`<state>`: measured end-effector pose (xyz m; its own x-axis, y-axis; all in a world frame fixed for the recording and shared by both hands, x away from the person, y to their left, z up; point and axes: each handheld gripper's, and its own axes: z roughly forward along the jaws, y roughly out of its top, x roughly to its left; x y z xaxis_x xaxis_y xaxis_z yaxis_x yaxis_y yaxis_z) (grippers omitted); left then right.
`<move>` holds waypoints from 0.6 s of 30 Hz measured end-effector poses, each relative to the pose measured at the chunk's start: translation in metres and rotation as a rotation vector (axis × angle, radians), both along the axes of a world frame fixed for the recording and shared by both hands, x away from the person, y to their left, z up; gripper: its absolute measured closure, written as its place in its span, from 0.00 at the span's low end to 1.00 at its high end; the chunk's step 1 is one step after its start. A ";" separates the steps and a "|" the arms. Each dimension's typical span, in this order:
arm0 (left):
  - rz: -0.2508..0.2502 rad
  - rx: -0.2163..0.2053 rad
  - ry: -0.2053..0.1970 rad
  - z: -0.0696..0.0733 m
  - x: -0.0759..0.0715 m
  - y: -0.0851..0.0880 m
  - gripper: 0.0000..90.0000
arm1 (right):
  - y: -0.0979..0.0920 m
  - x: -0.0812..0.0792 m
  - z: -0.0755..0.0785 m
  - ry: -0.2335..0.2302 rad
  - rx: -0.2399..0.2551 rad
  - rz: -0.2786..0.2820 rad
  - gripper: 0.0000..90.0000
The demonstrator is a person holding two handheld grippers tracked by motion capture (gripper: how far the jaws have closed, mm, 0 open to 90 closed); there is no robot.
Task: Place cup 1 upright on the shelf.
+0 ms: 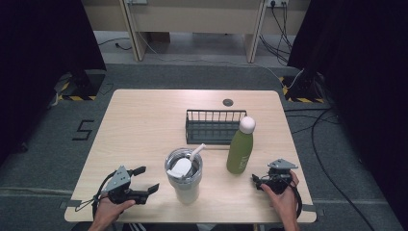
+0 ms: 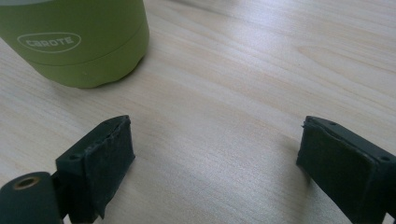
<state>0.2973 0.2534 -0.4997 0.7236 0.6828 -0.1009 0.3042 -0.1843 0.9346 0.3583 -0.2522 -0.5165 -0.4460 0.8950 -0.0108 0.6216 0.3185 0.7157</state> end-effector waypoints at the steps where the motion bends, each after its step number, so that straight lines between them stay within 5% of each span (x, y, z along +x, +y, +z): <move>1: -0.005 0.001 -0.003 -0.001 -0.002 -0.002 0.17 | 0.000 0.000 0.000 -0.002 -0.001 0.001 0.12; 18: -0.033 -0.041 -0.065 0.001 -0.024 -0.022 0.16 | 0.000 0.001 0.000 -0.003 -0.002 -0.001 0.11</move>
<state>0.2729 0.2312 -0.4988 0.7517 0.6546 -0.0803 0.2366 -0.1540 0.9593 0.3592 -0.2522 -0.5167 -0.4448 0.8955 -0.0141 0.6198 0.3192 0.7169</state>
